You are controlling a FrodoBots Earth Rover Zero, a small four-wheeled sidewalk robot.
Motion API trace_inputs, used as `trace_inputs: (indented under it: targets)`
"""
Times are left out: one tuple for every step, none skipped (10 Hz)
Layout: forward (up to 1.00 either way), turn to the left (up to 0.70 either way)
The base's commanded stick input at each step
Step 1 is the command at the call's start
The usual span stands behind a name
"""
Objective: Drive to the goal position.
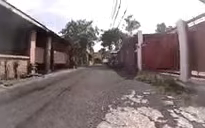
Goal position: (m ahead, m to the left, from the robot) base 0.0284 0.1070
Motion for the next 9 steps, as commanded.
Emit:
trace_inputs:
  targets:
    - [0.76, 0.0]
    - [0.76, 0.0]
    - [0.76, 0.0]
    - [0.76, -0.13]
    - [0.76, -0.35]
    - [0.76, -0.38]
    - [0.76, -0.26]
    - [0.76, -0.13]
    - [0.76, 0.0]
